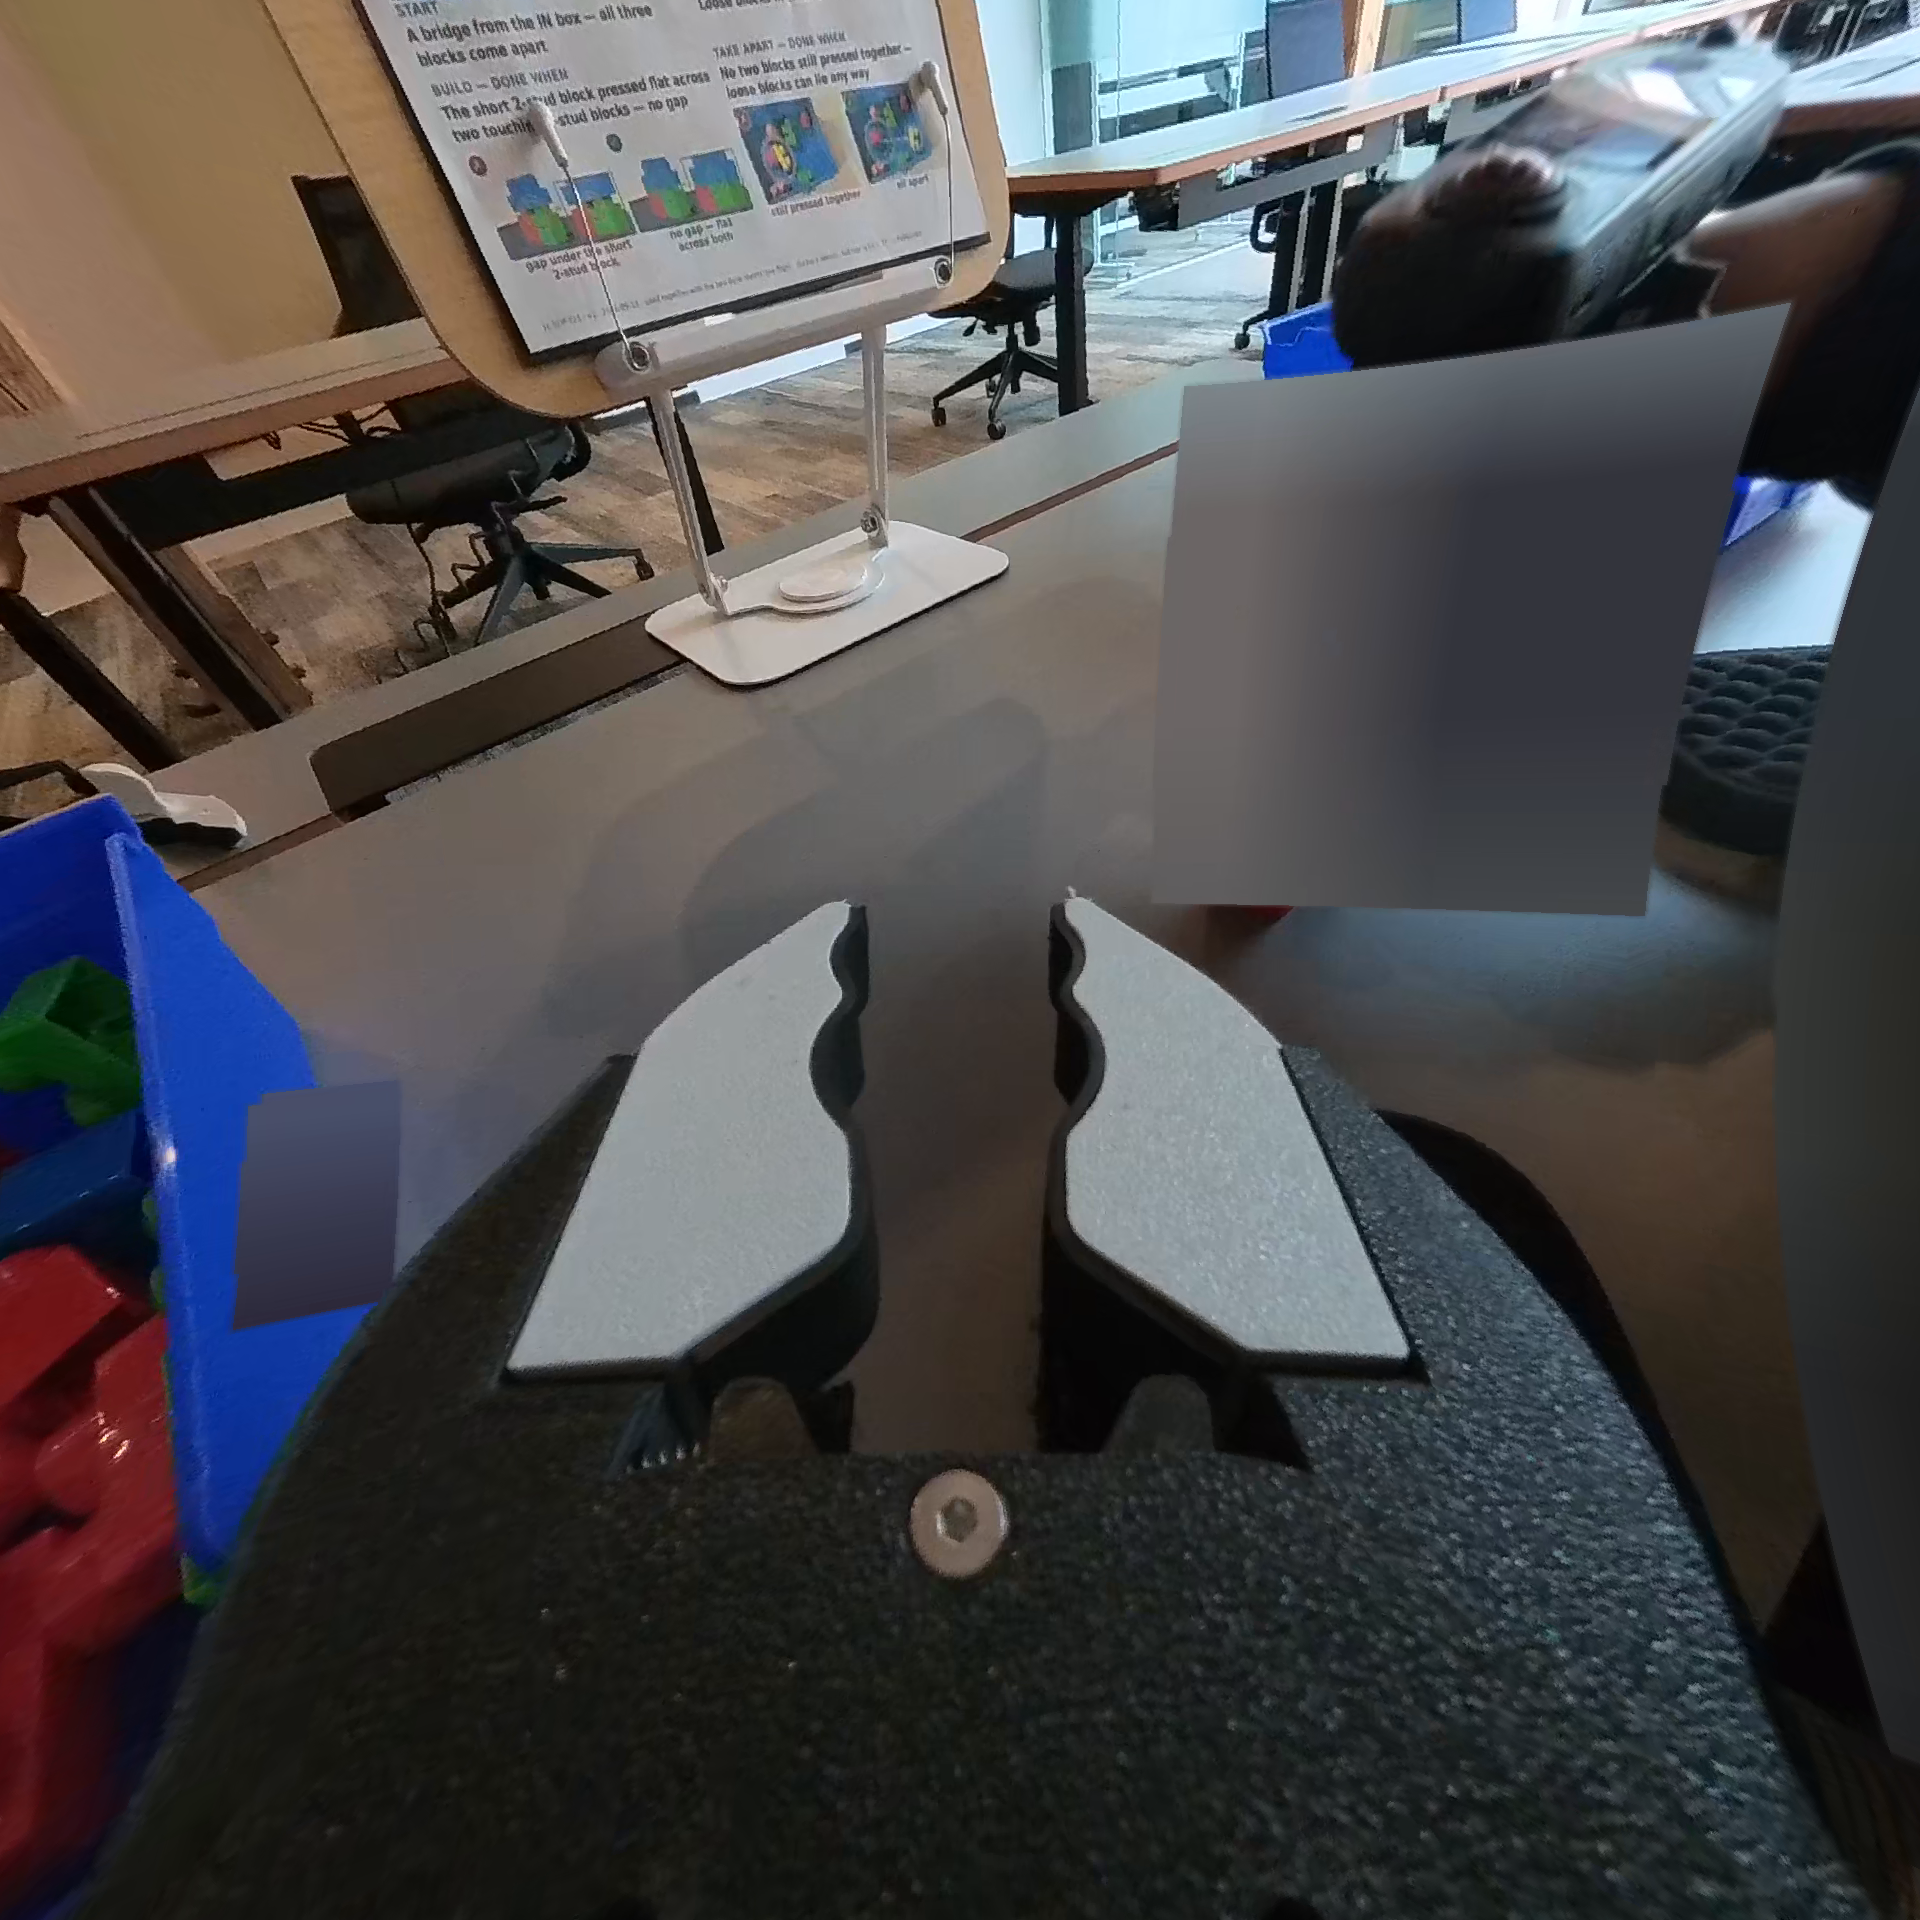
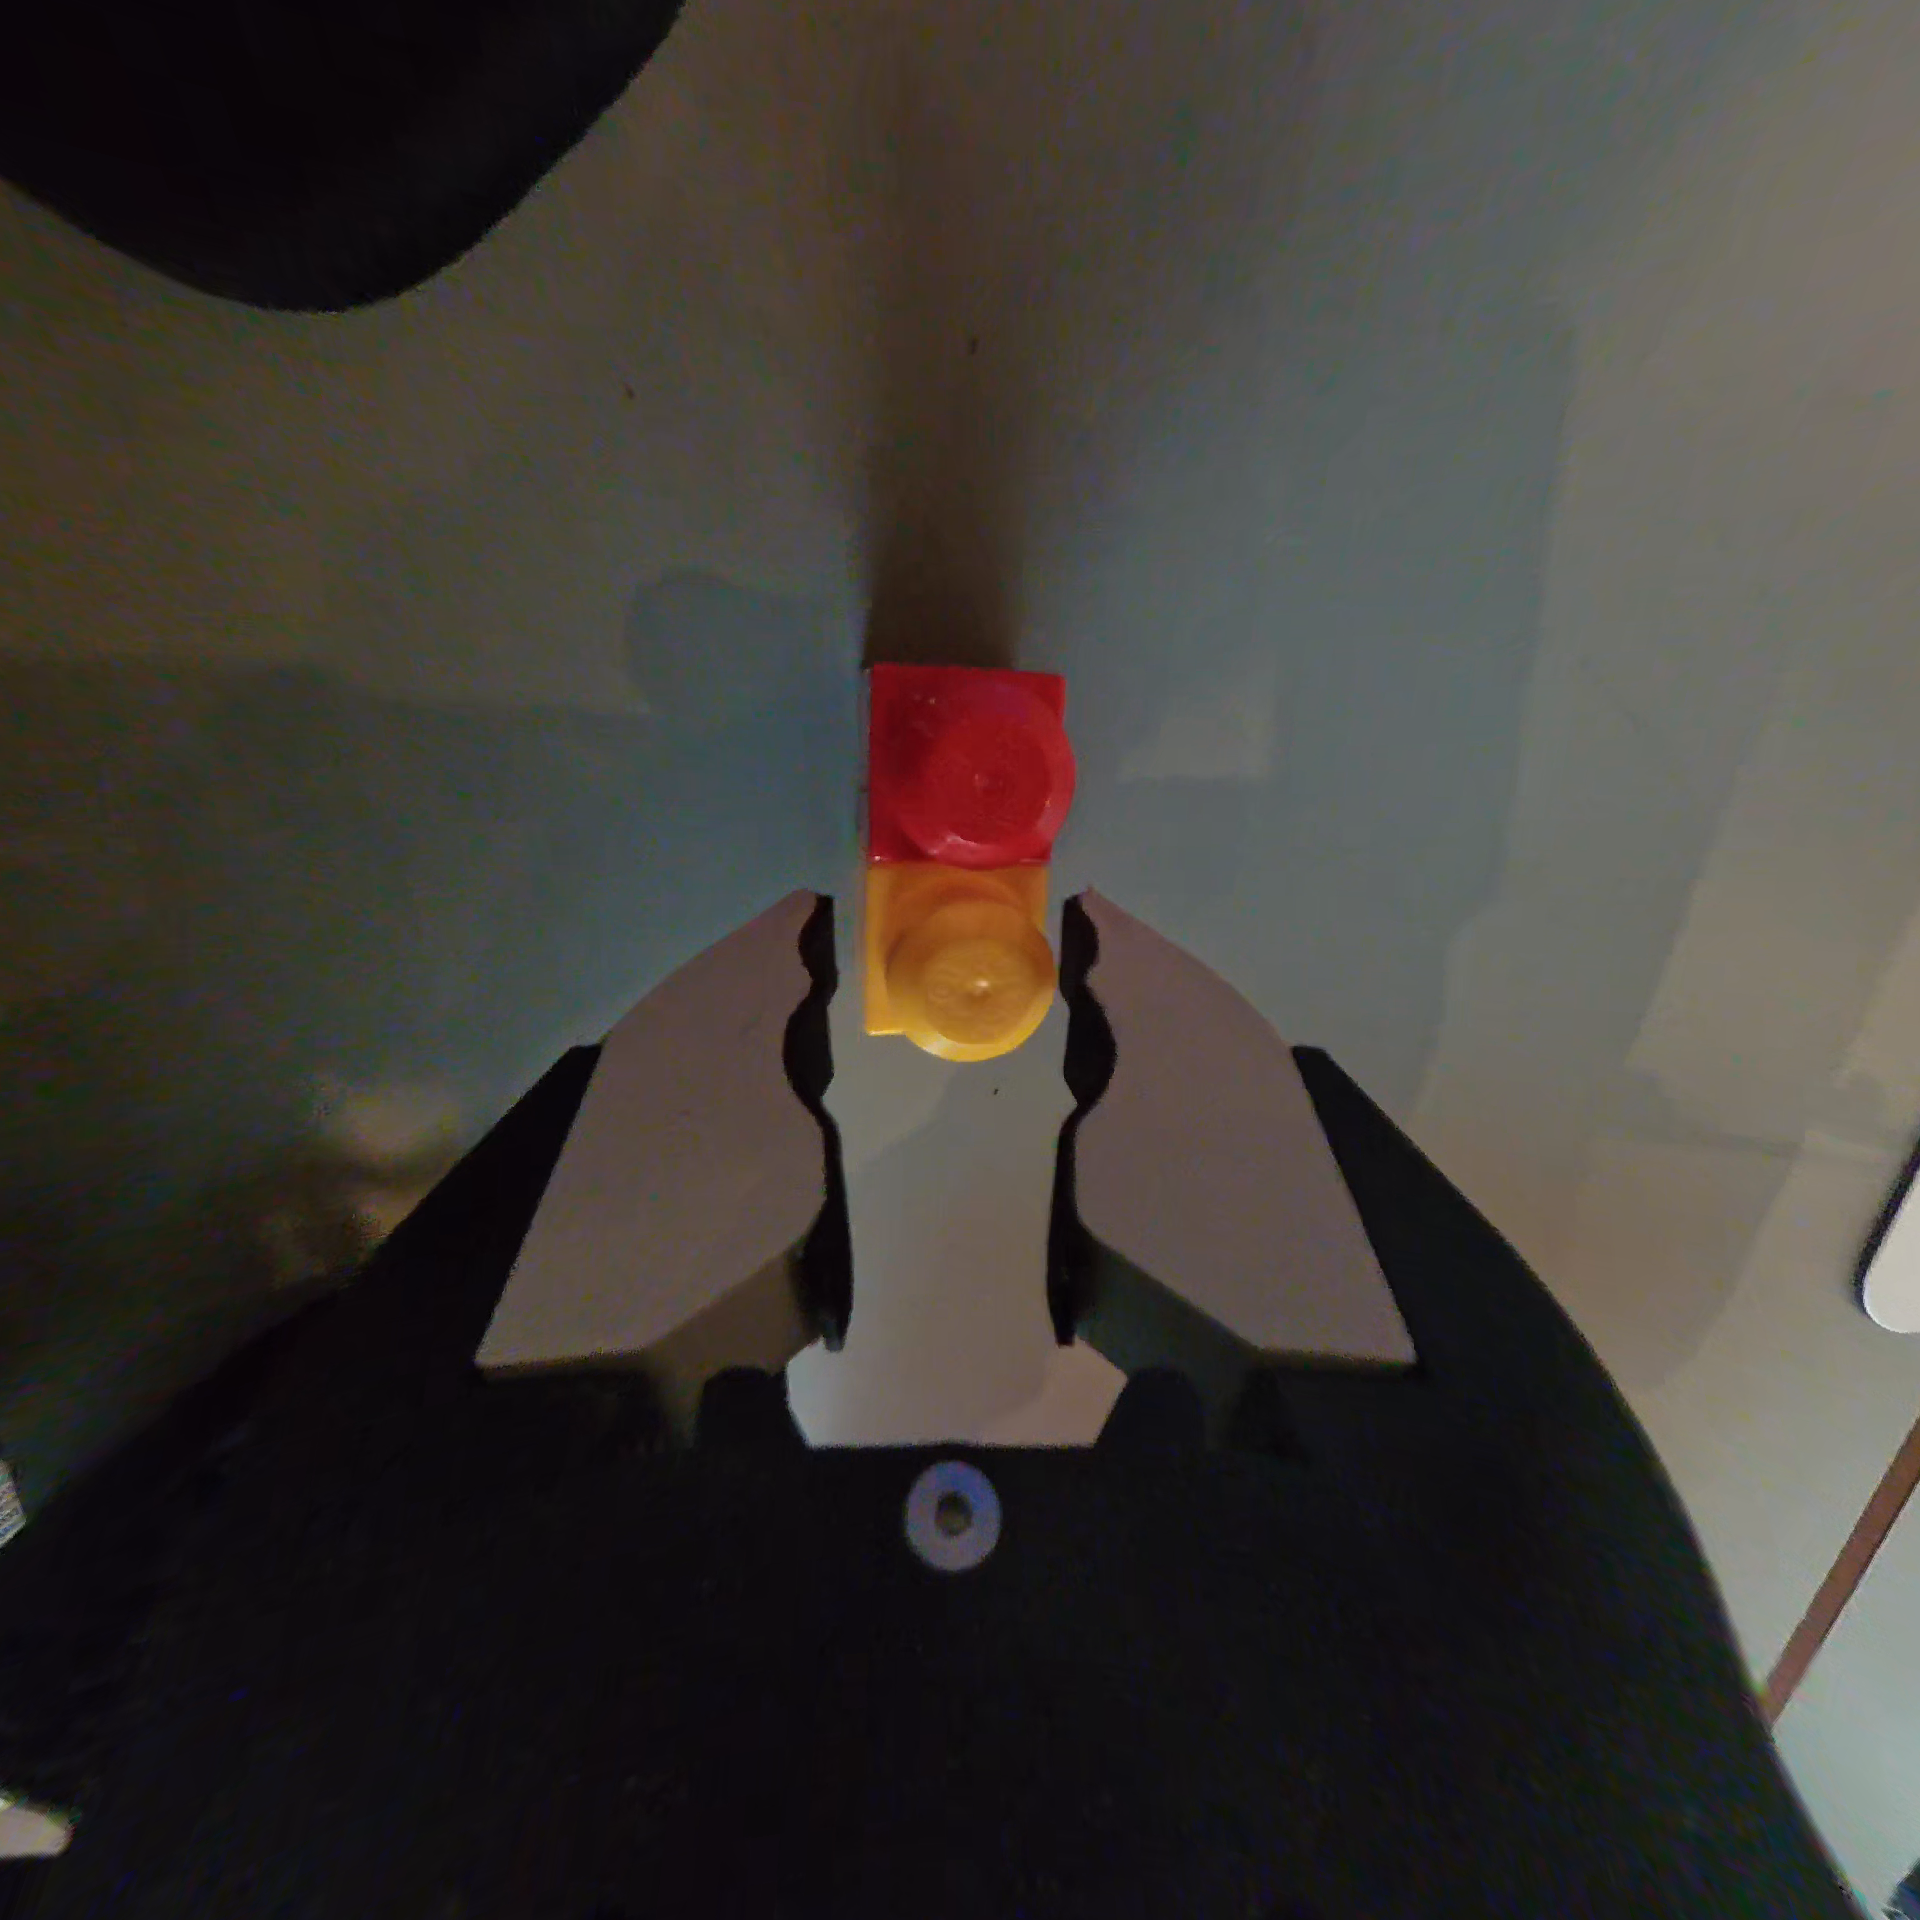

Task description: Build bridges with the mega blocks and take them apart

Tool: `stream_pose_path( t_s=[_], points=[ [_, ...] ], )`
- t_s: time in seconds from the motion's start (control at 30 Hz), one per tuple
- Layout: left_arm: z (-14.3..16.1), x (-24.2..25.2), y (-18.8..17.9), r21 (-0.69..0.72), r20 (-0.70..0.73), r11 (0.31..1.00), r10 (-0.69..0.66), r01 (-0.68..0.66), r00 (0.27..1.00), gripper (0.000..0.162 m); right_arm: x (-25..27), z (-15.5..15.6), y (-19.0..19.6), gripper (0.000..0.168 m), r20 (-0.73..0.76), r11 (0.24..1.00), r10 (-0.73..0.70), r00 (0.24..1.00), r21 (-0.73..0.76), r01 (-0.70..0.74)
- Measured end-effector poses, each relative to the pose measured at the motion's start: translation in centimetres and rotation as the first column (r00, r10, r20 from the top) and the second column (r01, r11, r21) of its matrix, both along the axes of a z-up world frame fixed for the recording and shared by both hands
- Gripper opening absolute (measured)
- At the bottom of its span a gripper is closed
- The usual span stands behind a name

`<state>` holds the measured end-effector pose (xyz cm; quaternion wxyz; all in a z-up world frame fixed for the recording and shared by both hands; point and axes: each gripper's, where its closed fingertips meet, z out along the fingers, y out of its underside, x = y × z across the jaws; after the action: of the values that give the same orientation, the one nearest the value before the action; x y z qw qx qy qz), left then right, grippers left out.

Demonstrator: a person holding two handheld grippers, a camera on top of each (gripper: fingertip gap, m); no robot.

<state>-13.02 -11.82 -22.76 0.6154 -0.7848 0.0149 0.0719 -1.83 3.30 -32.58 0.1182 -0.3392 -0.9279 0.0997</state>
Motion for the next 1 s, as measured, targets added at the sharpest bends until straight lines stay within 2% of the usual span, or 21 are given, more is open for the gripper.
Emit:
stream_pose_path(
  t_s=[0.17, 0.33, 0.43, 0.6, 0.73, 0.83, 0.93, 1.0],
  points=[
    [0.5, -1.1, -0.9, -0.007, -0.029, 0.999, 0.046, -0.046, 0.999, 0.035, 0.4, 3.2, -0.1, 0.046, -0.092, 0.997, -0.026, 0.995, -0.072, 0.02],
    [1.9, -4.3, -3.6, -0.049, -0.098, 0.988, 0.14, -0.145, 0.985, 0.038, 1.5, 6.4, 1.0, 0.048, -0.208, 0.992, -0.081, 0.975, -0.115, 0.057],
    [3.0, -8.3, -6.2, -0.097, -0.116, 0.963, 0.239, -0.25, 0.964, 0.04, 2.6, 7.5, 1.7, 0.048, -0.253, 0.987, -0.111, 0.961, -0.139, 0.078],
    [3.2, -16.8, -9.0, -0.219, -0.014, 0.887, 0.413, -0.406, 0.911, 0.048, 4.0, 7.7, 3.0, 0.048, -0.299, 0.982, -0.161, 0.941, -0.145, 0.122],
    [0.5, -23.7, -9.2, -0.354, 0.072, 0.798, 0.543, -0.487, 0.837, 0.055, 4.7, 7.2, 3.5, 0.048, -0.307, 0.979, -0.178, 0.935, -0.151, 0.137],
    [-2.2, -27.6, -8.6, -0.464, 0.088, 0.725, 0.608, -0.508, 0.789, 0.055, 5.2, 7.1, 3.8, 0.048, -0.314, 0.979, -0.18, 0.932, -0.153, 0.137],
    [-4.8, -29.9, -8.0, -0.574, 0.126, 0.66, 0.656, -0.485, 0.744, 0.055, 5.6, 7.2, 4.3, 0.048, -0.33, 0.977, -0.185, 0.926, -0.167, 0.135],
    [-6.1, -30.4, -7.2, -0.621, 0.16, 0.641, 0.667, -0.451, 0.728, 0.056, 5.9, 7.0, 4.7, 0.048, -0.337, 0.974, -0.19, 0.922, -0.18, 0.135]
  ],
)
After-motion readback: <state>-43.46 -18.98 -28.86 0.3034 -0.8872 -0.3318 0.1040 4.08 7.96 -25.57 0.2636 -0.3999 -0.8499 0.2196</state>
